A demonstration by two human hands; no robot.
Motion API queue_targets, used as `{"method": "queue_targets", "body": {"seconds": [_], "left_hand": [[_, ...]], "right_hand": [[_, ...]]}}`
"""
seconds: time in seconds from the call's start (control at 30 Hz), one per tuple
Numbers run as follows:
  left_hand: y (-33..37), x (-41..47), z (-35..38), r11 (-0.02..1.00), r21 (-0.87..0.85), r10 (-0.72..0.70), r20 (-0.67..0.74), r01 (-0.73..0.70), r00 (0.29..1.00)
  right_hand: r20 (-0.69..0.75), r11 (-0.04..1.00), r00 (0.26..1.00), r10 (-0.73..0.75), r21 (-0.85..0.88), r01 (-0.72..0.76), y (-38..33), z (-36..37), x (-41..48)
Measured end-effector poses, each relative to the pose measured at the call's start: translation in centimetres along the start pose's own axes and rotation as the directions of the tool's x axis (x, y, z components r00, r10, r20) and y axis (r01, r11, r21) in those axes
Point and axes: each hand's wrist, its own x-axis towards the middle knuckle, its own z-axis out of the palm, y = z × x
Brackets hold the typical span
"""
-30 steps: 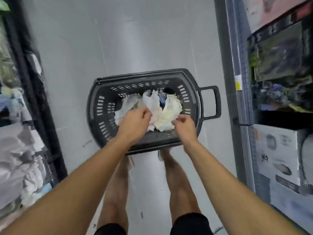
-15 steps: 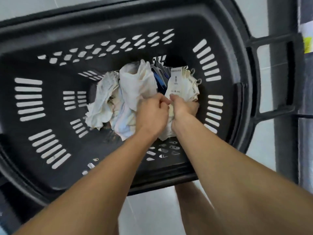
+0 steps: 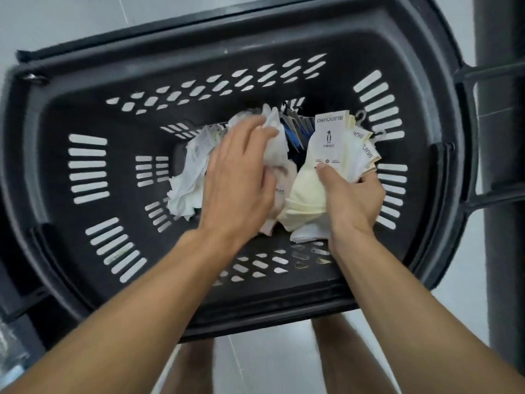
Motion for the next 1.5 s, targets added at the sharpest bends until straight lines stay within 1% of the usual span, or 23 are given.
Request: {"method": "queue_targets", "body": {"seconds": [0.07,0.13,0.2,0.27,0.37,0.43,0.47,0.53,0.57,0.6,0.63,0.7,0.77,0.87,0.9,0.97,1.0,1.03,1.13,1.2,1.3,1.43,1.5], "left_hand": [[-0.8,2.5,-0.4,0.99,0.138,-0.027,0.128,0.009,0.991],[-1.7,4.2,-0.3,0.976,0.187,-0.166,0.284,0.115,0.944],[-2.5,4.6,-0.2,0.964,0.21,-0.225,0.333,0.161,0.916],[-2.8,4.0,-0.5,0.965,0.236,-0.194,0.331,0.118,0.924],[-3.5,1.2,-0.8,0.974,0.225,-0.081,0.446,-0.025,0.892],[-4.6,-1.1,-0.7,0.985,0.173,-0.074,0.527,-0.021,0.847],[-5.0,-2.1,-0.7,0.994,0.105,-0.089,0.542,0.037,0.836],[-5.5,-3.4,-0.7,0.955,-0.072,-0.214,0.507,0.288,0.835],[-5.7,-3.6,-0.7,0.89,-0.153,-0.321,0.457,0.428,0.83],[-5.9,-3.5,-0.6,0.824,-0.215,-0.416,0.397,0.524,0.818],[-6.1,-3.1,-0.4,0.792,-0.25,-0.475,0.323,0.558,0.819],[-6.9,-2.8,0.1,0.798,-0.24,-0.523,0.182,0.553,0.833],[-7.6,-1.9,0.6,0.806,-0.19,-0.545,0.128,0.56,0.829],[-8.4,-0.7,1.1,0.744,-0.174,-0.64,0.091,0.645,0.763],[-8.7,-0.3,1.1,0.685,-0.215,-0.69,0.114,0.696,0.715],[-9.0,0.2,1.1,0.536,-0.34,-0.743,0.245,0.773,0.623],[-9.1,0.2,1.2,0.487,-0.369,-0.732,0.322,0.792,0.6],[-9.1,0.1,1.3,0.477,-0.351,-0.712,0.383,0.806,0.588],[-8.9,-0.2,1.6,0.519,-0.243,-0.718,0.397,0.819,0.572],[-8.9,-0.3,1.7,0.483,-0.294,-0.737,0.373,0.825,0.564],[-8.9,0.0,1.7,0.428,-0.347,-0.734,0.405,0.834,0.545],[-8.1,0.1,0.2,0.471,-0.334,-0.75,0.335,0.817,0.57],[-6.9,-0.3,-1.4,0.495,-0.394,-0.715,0.322,0.775,0.62]], "right_hand": [[0.032,0.995,0.996,-0.088,0.055,0.086,-0.9,-1.2,-2.1],[0.054,0.976,0.984,-0.17,0.143,0.161,-1.6,-2.5,-4.0],[0.047,0.951,0.975,-0.219,0.234,0.202,-2.0,-3.7,-5.4],[0.027,0.929,0.971,-0.239,0.298,0.22,-2.1,-4.7,-6.3],[0.013,0.915,0.969,-0.246,0.333,0.228,-2.1,-5.7,-7.1],[0.013,0.914,0.967,-0.254,0.33,0.236,-2.0,-6.0,-7.3],[0.015,0.913,0.966,-0.259,0.331,0.239,-2.0,-6.0,-7.3],[0.024,0.91,0.962,-0.271,0.332,0.248,-1.9,-6.0,-7.2],[0.029,0.908,0.961,-0.275,0.337,0.25,-1.8,-5.9,-7.1],[0.034,0.904,0.96,-0.279,0.345,0.251,-1.8,-5.9,-7.0],[0.041,0.901,0.958,-0.282,0.355,0.25,-1.8,-5.9,-6.8],[0.063,0.898,0.956,-0.285,0.366,0.244,-1.3,-5.4,-6.8],[0.073,0.892,0.954,-0.292,0.381,0.244,-1.4,-5.3,-6.7],[0.081,0.892,0.951,-0.297,0.38,0.246,-1.4,-4.9,-6.7],[0.088,0.892,0.95,-0.299,0.381,0.245,-1.4,-4.8,-6.7],[0.103,0.895,0.948,-0.301,0.374,0.243,-1.5,-4.7,-6.8],[0.111,0.896,0.947,-0.302,0.372,0.242,-1.5,-4.7,-6.9],[0.114,0.897,0.946,-0.304,0.368,0.244,-1.6,-4.7,-6.9],[0.121,0.903,0.945,-0.303,0.354,0.244,-1.6,-4.5,-6.8],[0.124,0.9,0.943,-0.31,0.358,0.248,-1.6,-4.5,-6.8],[0.161,0.894,0.924,-0.346,0.355,0.272,-1.8,-4.6,-6.9],[0.289,0.904,0.869,-0.403,0.276,0.328,-3.2,-5.3,-7.7],[0.374,0.906,0.827,-0.419,0.229,0.355,-4.6,-6.0,-8.6]]}}
